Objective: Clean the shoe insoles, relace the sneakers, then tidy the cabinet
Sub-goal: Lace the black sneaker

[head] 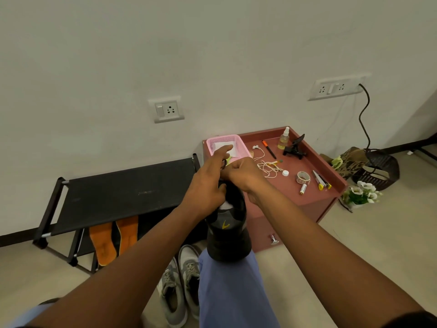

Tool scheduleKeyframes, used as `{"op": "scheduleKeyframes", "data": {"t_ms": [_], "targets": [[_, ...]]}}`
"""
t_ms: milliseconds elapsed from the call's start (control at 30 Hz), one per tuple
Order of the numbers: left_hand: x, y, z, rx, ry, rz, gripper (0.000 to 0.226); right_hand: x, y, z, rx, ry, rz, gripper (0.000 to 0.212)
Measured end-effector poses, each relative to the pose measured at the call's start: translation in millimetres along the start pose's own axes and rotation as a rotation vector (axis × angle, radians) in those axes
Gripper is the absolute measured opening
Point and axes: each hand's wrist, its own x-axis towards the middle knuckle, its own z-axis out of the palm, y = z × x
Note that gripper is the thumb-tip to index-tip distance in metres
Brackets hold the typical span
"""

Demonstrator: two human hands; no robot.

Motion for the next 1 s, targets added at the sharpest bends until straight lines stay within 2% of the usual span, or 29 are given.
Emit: {"op": "scheduleKeyframes", "data": {"t_ms": [67, 167, 200, 333, 467, 633, 767, 833, 1000], "targets": [[1, 2, -3, 0.035, -0.033, 0.019, 0.099, 4, -3, 0, -0.010, -0.006, 0.021, 0.036], [0, 2, -5, 0.073, -0.045, 0.046, 0.096, 6, -3, 0, 0.016, 0.020, 0.019, 0.007], [-1, 1, -5, 0.085, -0.026, 0.054, 0.091, 7, -1, 0, 0.039, 0.034, 0.019, 0.005], [-6, -13, -1, 0.256, 0.123, 0.123, 0.055, 10, 5, -2, 0.068, 0.082, -0.004, 0.018], [-11, -21, 3, 0.297, 0.165, 0.053, 0.042, 6, 4, -8, 0.078, 0.071, -0.037, 0.020], [-14, -18, 3, 0.075, 0.096, -0.166, 0.041, 4, 4, -11, 0.046, 0.036, -0.102, 0.017], [-16, -24, 6, -0.195, 0.042, -0.267, 0.012, 0, 7, -14, 0.086, 0.039, -0.092, 0.005], [-17, -24, 6, -0.348, 0.052, -0.304, 0.018, -1, 11, -16, 0.129, 0.050, -0.070, 0.013], [-20, -30, 3, -0.369, 0.135, -0.360, 0.012, -5, 23, -21, 0.239, 0.149, -0.034, 0.029]]}}
